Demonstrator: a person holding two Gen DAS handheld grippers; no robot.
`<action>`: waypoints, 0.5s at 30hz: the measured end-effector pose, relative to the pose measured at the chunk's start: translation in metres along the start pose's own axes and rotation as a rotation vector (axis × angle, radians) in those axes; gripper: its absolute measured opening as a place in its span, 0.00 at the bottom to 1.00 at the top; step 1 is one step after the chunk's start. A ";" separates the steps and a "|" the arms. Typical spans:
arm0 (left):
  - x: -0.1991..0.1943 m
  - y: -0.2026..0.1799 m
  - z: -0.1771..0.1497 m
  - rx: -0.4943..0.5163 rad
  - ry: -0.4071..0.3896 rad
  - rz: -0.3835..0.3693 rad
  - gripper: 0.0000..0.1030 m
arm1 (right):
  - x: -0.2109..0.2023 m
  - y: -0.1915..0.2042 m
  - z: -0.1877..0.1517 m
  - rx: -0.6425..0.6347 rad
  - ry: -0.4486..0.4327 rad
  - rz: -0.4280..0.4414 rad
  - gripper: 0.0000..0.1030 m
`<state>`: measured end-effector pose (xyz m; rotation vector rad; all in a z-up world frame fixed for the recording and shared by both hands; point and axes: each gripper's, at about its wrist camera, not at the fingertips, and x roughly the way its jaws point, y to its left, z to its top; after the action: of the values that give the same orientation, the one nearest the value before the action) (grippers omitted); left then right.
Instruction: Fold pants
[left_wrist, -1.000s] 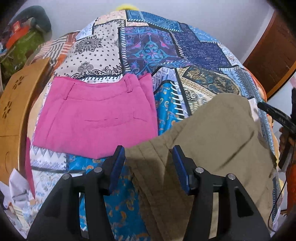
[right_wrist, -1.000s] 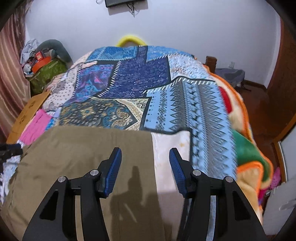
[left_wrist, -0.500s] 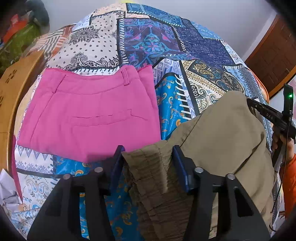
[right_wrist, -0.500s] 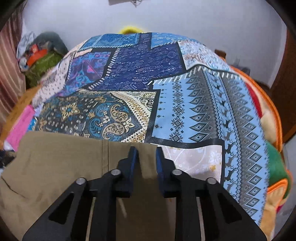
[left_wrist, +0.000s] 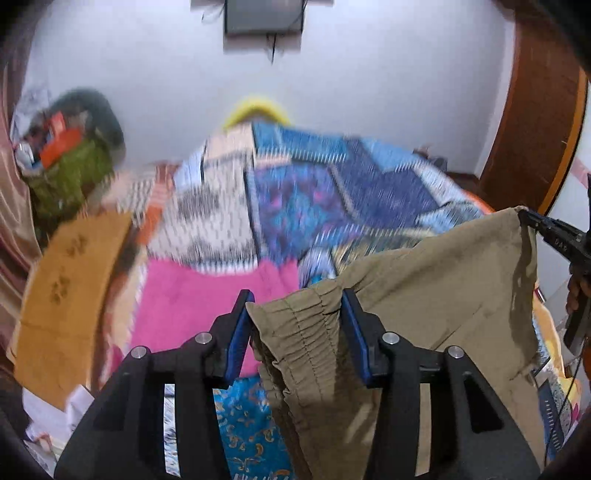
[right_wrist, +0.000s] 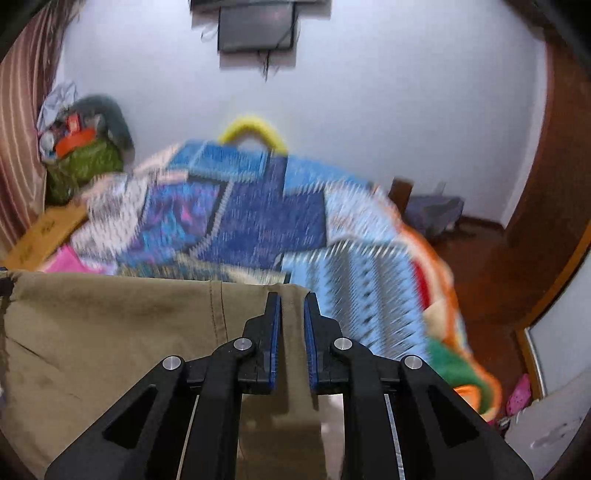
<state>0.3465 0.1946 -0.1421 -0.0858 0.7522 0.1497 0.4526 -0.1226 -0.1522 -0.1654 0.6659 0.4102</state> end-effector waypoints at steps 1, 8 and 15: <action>-0.013 -0.005 0.004 0.018 -0.023 0.006 0.46 | -0.019 -0.005 0.008 0.017 -0.035 -0.001 0.10; -0.059 -0.016 -0.005 0.061 -0.058 -0.005 0.46 | -0.100 -0.011 0.011 0.033 -0.137 0.035 0.10; -0.090 -0.017 -0.047 0.097 -0.054 -0.034 0.46 | -0.154 -0.005 -0.035 0.035 -0.149 0.085 0.10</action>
<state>0.2529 0.1628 -0.1144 -0.0019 0.7023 0.0830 0.3251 -0.1852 -0.0823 -0.0726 0.5341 0.4872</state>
